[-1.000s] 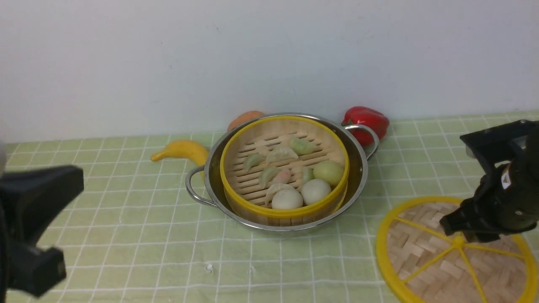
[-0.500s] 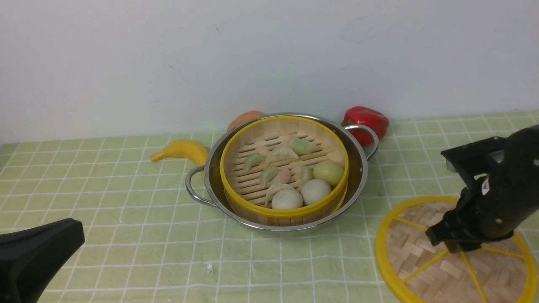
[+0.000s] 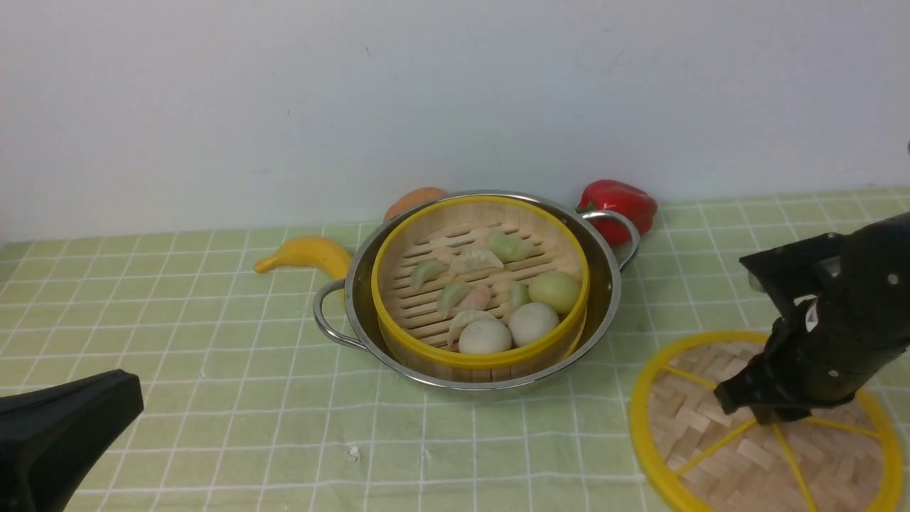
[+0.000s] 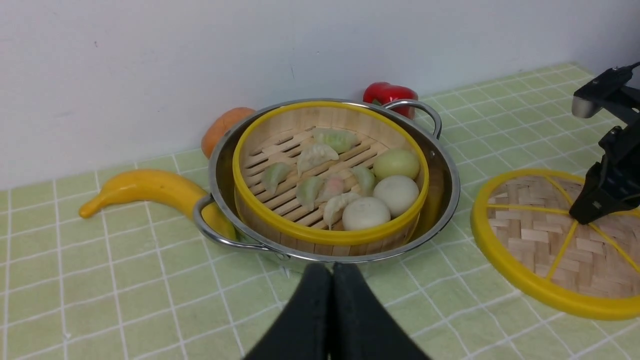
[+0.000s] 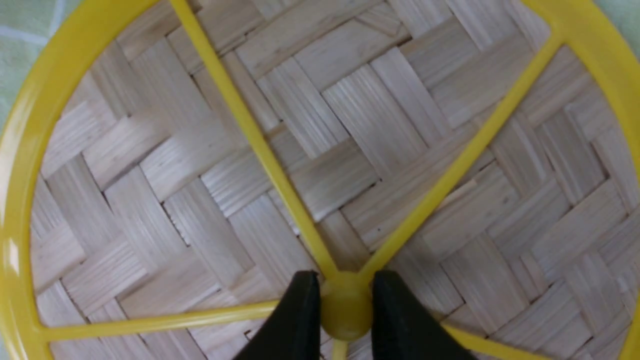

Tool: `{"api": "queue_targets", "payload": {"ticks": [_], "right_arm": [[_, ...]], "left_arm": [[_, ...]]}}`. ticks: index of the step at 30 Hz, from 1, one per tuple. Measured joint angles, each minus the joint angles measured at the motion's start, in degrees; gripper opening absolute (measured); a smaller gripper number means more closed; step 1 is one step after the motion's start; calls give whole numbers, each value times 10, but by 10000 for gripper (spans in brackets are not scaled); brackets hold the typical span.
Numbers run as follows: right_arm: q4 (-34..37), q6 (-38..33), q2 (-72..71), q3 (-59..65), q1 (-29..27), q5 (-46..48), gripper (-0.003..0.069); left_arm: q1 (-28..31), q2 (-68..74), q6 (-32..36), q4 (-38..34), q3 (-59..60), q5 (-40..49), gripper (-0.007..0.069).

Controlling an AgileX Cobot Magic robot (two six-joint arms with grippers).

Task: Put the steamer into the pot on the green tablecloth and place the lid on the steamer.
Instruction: 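Move the gripper down to the bamboo steamer lid and grasp its center knob, then place the bamboo steamer lid onto the steamer basket in the pot with the right gripper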

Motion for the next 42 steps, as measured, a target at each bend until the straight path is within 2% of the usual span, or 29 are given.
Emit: {"api": "queue_targets", "payload": {"ticks": [4,6,11,18,22,27,34,42], "right_arm": [[-23,16,-8,-37,0,79,144],[-42,20,-29,-83,0,152,144],[-50,22,-58,-195,0,242,144],[8,10,7,-386,45,253,144],[23,10,124,-537,110,253,144],[30,11,257,-682,159,253,144],[33,11,342,-744,177,255,144],[33,9,363,-753,177,256,144]], "left_arm": [[0,0,0,0,0,0,-12],[0,0,0,0,0,1,-12],[0,0,1,0,0,7,-12],[0,0,1,0,0,11,-12],[0,0,1,1,0,12,-12],[0,0,2,1,0,15,-8],[0,0,18,2,0,16,-8],[0,0,19,3,0,16,-8]]}}
